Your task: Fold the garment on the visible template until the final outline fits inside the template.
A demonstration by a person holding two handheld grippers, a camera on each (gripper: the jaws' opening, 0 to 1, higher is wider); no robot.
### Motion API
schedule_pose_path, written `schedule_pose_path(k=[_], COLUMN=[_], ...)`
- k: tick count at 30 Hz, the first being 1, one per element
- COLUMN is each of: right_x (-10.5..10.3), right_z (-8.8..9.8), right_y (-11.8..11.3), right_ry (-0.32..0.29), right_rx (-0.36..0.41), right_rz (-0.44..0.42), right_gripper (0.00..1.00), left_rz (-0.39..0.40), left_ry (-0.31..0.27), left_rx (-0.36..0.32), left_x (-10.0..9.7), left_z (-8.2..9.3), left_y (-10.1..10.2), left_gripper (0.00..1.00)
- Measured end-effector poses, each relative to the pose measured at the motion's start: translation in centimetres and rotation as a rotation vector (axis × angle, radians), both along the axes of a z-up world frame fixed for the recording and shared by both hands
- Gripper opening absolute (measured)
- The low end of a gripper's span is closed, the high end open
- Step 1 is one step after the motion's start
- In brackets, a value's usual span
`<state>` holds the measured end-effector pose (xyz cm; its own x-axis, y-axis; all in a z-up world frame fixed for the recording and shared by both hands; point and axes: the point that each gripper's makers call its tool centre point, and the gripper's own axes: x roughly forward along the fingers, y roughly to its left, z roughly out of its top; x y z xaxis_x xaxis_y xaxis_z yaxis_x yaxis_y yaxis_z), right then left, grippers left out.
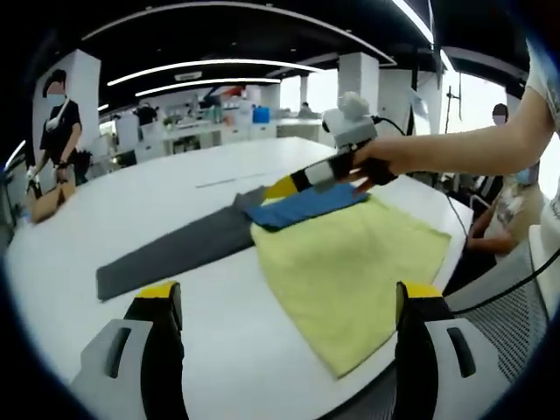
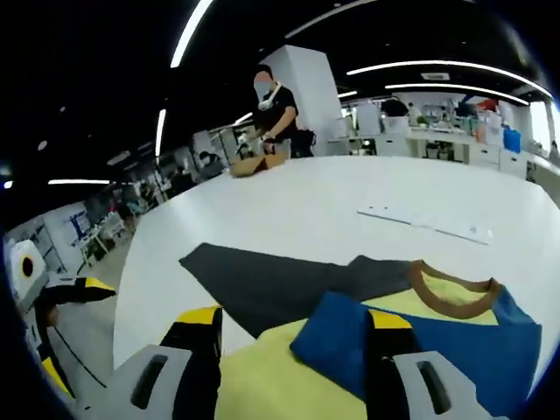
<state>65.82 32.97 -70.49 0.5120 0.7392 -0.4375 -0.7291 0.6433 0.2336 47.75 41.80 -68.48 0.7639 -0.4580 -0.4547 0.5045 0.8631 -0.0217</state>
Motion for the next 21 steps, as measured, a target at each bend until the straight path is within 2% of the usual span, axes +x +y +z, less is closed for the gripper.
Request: schedule_pose_path(k=[6, 10, 21], right_x=[-1.1, -1.9, -4.4], right_z=[0.9, 1.0, 1.8], right_y=[-0.5, -1.4, -5.4], right_ry=[-0.018, -0.026, -0.046], right_rx=[0.006, 0.003, 0.005], right_rz=[0.044, 0.064, 0.094], right_gripper=[0.89, 0.98, 0.99], left_rz=[0.018, 0.032, 0.116], left_ry=[-0.005, -0.009, -0.011], left_rx=[-0.003, 0.008, 0.015], left_x=[0.6, 1.0, 2.7], left_z=[0.4, 0.7, 0.9], left_y=[0.5, 1.4, 5.6], left_gripper=[0.99, 0.99, 0.99])
